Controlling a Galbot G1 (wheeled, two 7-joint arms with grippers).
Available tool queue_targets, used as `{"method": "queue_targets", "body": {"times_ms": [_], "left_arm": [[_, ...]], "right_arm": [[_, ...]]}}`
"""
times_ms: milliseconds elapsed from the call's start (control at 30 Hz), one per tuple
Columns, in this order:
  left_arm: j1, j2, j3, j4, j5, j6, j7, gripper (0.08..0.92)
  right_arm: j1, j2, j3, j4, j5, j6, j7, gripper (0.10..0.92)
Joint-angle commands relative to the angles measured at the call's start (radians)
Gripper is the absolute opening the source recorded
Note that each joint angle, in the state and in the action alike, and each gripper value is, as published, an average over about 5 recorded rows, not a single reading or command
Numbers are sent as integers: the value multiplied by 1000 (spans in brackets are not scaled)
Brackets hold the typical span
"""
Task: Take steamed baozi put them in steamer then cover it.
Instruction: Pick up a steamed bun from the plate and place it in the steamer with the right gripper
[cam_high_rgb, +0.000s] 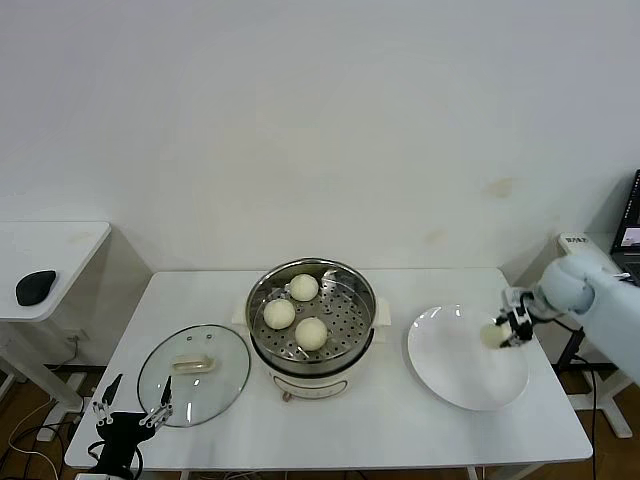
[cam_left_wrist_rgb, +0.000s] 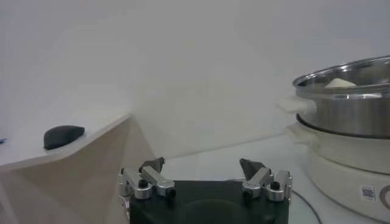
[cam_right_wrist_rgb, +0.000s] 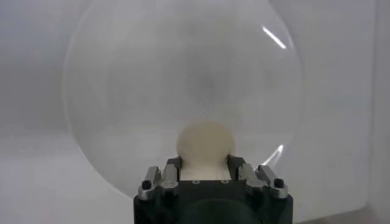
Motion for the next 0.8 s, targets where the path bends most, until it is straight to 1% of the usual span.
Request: {"method": "queue_targets", "body": {"times_ms": [33,233,500,633,800], "left_arm": [[-3,7,0,-2,-4,1,1,823],[-9,9,2,-3,-8,1,1,823],[-17,4,5,-3,-12,0,1,823],[-18,3,1,-4,-18,-1,0,823],[-17,0,-3,-6,-23,-2,0,823]], "right_arm": [[611,44,-464,211,350,-130,38,500],[803,254,-614,215,541,-229,85,504],[791,498,-654,172,729,-353,161,509],[741,586,-649,136,773,-407,194,509],[677,633,-665,99,759,-450,212,509]]}}
